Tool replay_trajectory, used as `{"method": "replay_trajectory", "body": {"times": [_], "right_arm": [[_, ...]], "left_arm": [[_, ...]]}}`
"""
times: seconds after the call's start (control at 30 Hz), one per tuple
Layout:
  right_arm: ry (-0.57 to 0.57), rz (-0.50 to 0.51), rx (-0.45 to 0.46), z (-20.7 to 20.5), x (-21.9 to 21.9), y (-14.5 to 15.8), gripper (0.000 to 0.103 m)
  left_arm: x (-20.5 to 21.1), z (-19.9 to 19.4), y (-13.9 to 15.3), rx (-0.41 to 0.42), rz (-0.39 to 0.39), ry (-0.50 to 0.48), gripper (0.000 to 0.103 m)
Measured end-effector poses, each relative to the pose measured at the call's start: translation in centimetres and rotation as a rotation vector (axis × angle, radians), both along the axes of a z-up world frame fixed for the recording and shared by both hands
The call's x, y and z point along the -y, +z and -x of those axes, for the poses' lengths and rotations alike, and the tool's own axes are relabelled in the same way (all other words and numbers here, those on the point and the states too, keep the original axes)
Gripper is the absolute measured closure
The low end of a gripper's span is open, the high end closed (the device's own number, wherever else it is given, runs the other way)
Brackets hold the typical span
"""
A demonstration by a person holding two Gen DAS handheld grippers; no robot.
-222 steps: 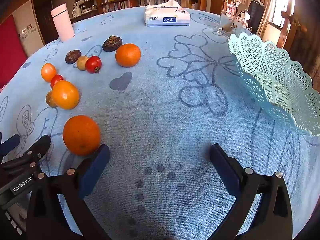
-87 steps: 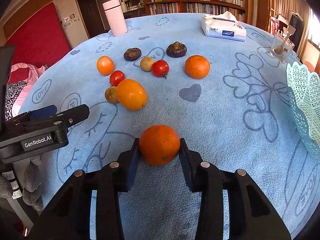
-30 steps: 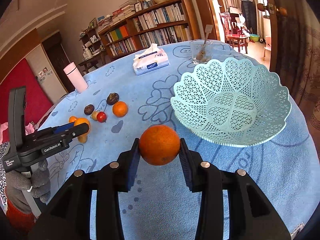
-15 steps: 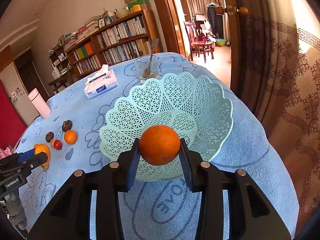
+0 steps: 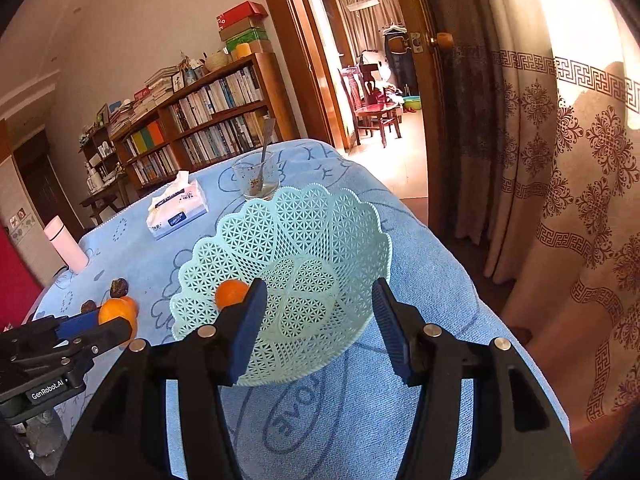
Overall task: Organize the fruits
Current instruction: 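Lower the held orange into the green basket and open the left tool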
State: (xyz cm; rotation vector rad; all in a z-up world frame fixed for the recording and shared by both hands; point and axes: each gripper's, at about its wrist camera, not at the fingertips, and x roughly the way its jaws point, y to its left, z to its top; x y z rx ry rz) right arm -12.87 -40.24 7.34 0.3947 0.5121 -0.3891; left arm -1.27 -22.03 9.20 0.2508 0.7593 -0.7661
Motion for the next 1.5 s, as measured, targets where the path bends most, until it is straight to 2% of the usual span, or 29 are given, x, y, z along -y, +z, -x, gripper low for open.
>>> {"method": "replay_trajectory", "body": {"times": [0.43, 0.47, 0.53, 0.7, 0.83, 1.07, 1.5], "right_arm": [[-0.032, -0.033, 0.005, 0.4, 0.9, 0.2, 0.044], [-0.036, -0.034, 0.004, 0.5, 1.0, 0.2, 0.044], [-0.044, -0.040, 0.005, 0.7, 1.3, 0.2, 0.043], [-0.058, -0.055, 0.008, 0.8, 1.5, -0.2, 0.039], [-0.048, -0.063, -0.003, 0.5, 1.1, -0.6, 0.039], [-0.019, -0.047, -0.013, 0.0, -0.4, -0.8, 0.033], [0.043, -0.034, -0.036, -0.3, -3.1, -1.1, 0.033]], "left_arm": [[6.6, 0.6, -1.6, -0.042, -0.024, -0.111, 0.059], [6.8, 0.5, -1.7, -0.042, -0.023, -0.104, 0.057], [6.6, 0.4, -1.7, -0.036, -0.005, -0.088, 0.033], [5.3, 0.1, -1.3, -0.001, 0.000, -0.043, 0.031], [3.7, -0.5, -1.0, 0.014, -0.005, 0.023, 0.020], [1.3, -1.4, -1.3, 0.058, -0.056, 0.135, 0.017], [-5.0, -3.5, -1.1, 0.060, -0.055, 0.307, 0.017]]}}
